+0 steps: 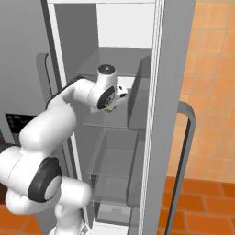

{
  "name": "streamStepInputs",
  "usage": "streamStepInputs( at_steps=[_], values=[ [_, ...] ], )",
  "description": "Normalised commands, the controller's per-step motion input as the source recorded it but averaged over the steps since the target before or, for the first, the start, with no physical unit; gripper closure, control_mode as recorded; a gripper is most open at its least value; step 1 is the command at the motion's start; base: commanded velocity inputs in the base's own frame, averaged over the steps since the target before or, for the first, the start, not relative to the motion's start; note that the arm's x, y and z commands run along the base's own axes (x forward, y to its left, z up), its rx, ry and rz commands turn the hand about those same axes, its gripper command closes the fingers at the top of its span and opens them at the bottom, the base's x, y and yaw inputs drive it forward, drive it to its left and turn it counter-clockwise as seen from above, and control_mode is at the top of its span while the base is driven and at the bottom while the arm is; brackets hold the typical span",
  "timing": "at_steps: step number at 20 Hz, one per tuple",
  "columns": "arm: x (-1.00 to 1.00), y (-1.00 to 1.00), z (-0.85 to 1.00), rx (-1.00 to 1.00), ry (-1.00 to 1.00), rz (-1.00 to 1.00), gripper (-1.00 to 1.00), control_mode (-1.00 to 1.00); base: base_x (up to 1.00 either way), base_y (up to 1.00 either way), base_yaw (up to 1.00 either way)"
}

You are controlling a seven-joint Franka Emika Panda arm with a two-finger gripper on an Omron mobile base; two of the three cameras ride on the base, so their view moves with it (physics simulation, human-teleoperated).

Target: Grab a lemon wedge from the fridge and one ice cube from the ice bowl, and put them in the glass of lemonade.

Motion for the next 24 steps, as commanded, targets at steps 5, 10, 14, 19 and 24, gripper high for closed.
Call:
streamStepInputs(
  at_steps=[5,10,14,19,24],
  values=[
    [-0.93,0.21,0.12,-0.04,0.05,0.00,1.00,-1.00,0.00,0.00,0.00],
    [-0.98,-0.01,0.39,0.02,-0.05,0.00,1.00,-1.00,0.00,0.00,0.00],
    [-0.50,0.00,0.69,0.00,0.00,-0.06,1.00,-1.00,0.00,0.00,0.00],
    [-0.28,0.05,0.53,0.08,-0.03,-0.27,1.00,-1.00,0.00,0.00,0.00],
    [-0.76,0.00,0.22,0.07,0.00,-0.15,1.00,-1.00,0.00,0.00,0.00]
  ],
)
